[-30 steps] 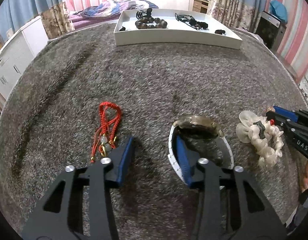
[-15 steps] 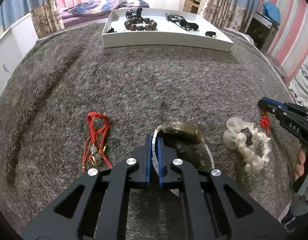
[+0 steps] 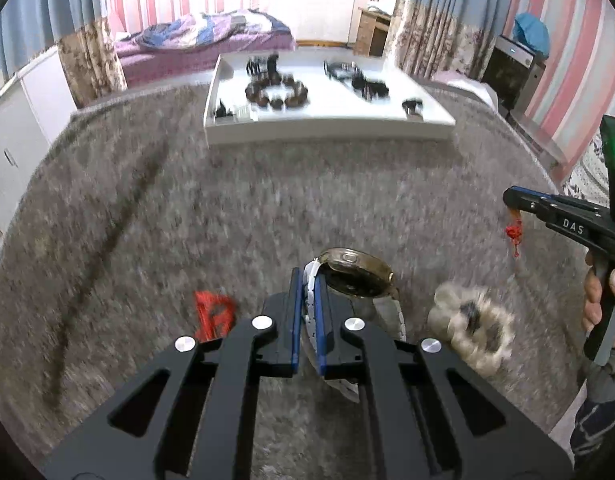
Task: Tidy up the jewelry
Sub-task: 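Carry the watch and gourd pendant into the tray and open both tools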
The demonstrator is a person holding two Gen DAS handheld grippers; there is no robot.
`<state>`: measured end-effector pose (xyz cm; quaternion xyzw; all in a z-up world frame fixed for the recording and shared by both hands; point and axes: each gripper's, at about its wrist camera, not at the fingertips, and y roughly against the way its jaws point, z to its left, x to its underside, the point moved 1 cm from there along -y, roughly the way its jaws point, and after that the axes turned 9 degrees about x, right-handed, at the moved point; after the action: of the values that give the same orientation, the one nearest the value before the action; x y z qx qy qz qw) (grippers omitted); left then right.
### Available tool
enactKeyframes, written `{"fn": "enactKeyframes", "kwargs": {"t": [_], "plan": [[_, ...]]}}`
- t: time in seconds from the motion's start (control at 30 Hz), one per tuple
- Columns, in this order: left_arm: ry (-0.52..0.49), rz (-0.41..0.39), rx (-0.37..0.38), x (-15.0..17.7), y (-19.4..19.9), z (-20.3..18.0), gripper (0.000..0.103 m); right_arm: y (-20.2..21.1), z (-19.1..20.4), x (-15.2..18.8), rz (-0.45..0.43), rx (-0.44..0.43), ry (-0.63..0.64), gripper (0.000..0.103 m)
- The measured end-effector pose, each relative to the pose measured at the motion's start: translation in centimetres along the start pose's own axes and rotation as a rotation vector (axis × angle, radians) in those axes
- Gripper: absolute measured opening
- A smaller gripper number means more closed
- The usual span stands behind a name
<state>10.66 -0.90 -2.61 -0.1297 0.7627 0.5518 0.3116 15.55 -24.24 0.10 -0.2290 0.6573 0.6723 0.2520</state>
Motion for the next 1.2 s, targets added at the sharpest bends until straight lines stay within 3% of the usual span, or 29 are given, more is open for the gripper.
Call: {"fn": "enactKeyframes", "kwargs": {"t": [0.27,0.5,0.7,0.93,1.07,1.2], "plan": [[0.008,-0.123,-0.004,-8.5,2.2,0.9,0.004,-0.1,0.5,-7.6,-0.087,0.019,-0.025,0.009],[0.039,-0.155,-0.027,-14.9,-1.1,2.2,0.004,-2.6,2.4,-13.4,-0.162,0.067,-0.045,0.009],[0.088,-0.145,0.0,-16.3,-5.4,4.2,0.004,-6.9,2.7,-14.5,-0.141,0.057,-0.083,0.009],[0.114,-0.095,-0.049,-16.1,-10.3,6.3,0.004,-10.1,2.7,-13.9,-0.124,0.091,-0.06,0.009],[0.077,-0.099,-0.09,-15.9,-11.5,6.3,0.004,-11.4,3.1,-13.8,-0.141,0.132,-0.025,0.009],[0.06,-0.118,-0.116,-15.9,-12.0,6.6,0.004,-12.2,3.1,-13.7,-0.152,0.121,-0.028,0.009]]}}
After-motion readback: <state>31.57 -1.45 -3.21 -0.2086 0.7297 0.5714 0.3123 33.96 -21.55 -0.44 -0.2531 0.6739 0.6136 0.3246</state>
